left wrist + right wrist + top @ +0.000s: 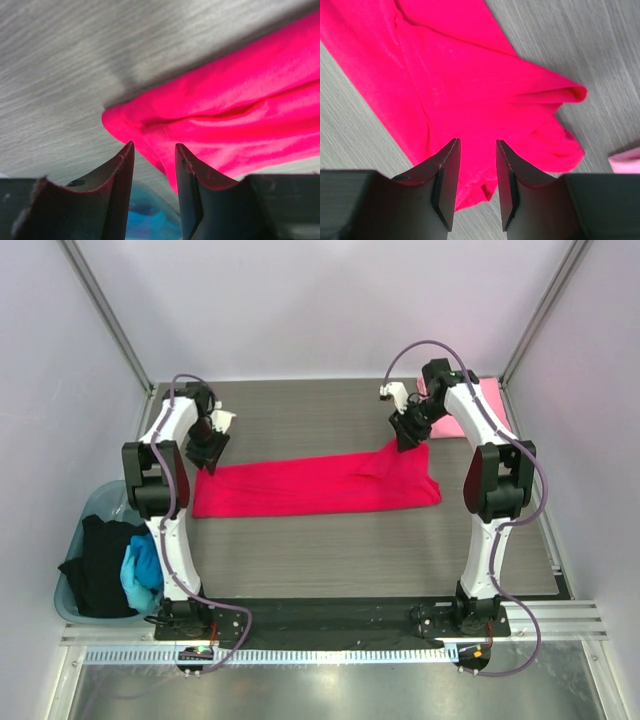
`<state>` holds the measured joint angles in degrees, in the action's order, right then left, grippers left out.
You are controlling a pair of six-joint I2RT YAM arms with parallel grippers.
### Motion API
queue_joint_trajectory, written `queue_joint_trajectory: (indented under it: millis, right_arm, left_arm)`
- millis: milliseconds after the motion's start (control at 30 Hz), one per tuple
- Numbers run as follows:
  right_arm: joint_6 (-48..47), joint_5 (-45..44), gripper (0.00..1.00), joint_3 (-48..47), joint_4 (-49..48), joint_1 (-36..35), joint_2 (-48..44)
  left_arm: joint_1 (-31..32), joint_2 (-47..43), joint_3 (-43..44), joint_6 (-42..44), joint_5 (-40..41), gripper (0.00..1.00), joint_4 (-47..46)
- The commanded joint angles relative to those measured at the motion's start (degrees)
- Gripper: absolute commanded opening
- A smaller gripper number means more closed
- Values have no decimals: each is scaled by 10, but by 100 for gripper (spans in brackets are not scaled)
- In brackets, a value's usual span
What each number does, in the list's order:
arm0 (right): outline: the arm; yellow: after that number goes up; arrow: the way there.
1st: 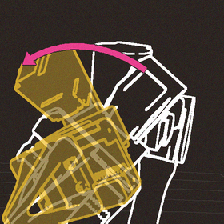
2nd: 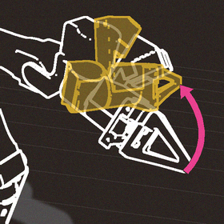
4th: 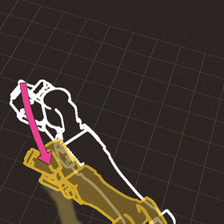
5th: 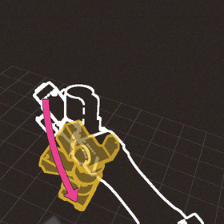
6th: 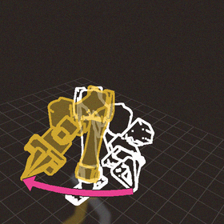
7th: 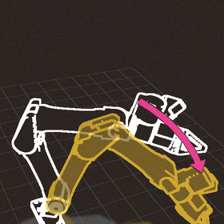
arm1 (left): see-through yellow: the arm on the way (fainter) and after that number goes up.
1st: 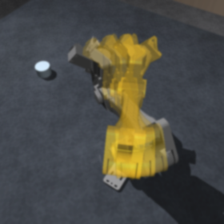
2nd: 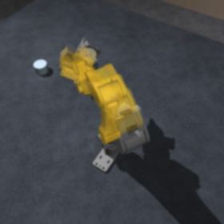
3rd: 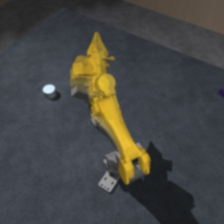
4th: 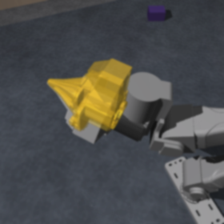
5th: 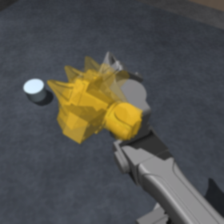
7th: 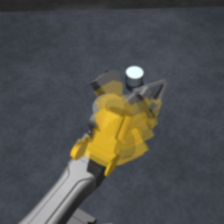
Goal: Fold and stack the t-shirts
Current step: Fold the tshirt
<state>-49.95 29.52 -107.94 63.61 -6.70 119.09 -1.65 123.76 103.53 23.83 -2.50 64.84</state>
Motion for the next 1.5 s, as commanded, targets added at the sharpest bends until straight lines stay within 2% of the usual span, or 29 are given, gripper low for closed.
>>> queue_joint_trajectory:
  millis: [0, 200, 267, 300, 333, 367, 400, 433, 867, 1033, 1300, 1467]
  right_arm:
    - [6, 5, 40, -27, 9, 3, -4]
    - [13, 10, 40, -13, 7, 3, -11]
    - [13, 11, 40, -10, 8, 3, -12]
    - [14, 9, 40, -10, 8, 2, -13]
    - [14, 8, 40, -10, 8, 2, -14]
    - [14, 8, 40, -10, 8, 2, -15]
    - [13, 6, 40, -9, 8, 2, -16]
    - [13, 7, 40, -7, 7, 2, -17]
    - [-30, -2, 40, 27, 4, -18, -26]
    - [-43, -1, 40, 31, 2, -29, -29]
    - [-88, -13, 41, 71, -9, -63, -41]
    - [-94, -17, 43, 77, -19, -75, -25]
  left_arm:
    - [-3, 17, 20, -14, 2, 39, -3]
    - [-4, 37, 23, -14, 11, 38, -12]
    - [-5, 44, 25, -14, 9, 34, -12]
    - [-5, 44, 26, -15, 8, 30, -12]
    - [-5, 44, 26, -15, 7, 20, -11]
    - [-5, 44, 27, -16, 4, 16, -11]
    - [-5, 39, 24, -19, 3, 4, -13]
    - [-7, 36, 22, -19, 2, 0, -14]
    - [-21, -113, -82, -41, 20, 0, -45]
    - [-22, -110, -107, -36, 43, 0, -43]
    - [-22, -59, -69, -45, 46, 0, -41]
    - [-21, -59, -70, -43, 54, 0, -42]
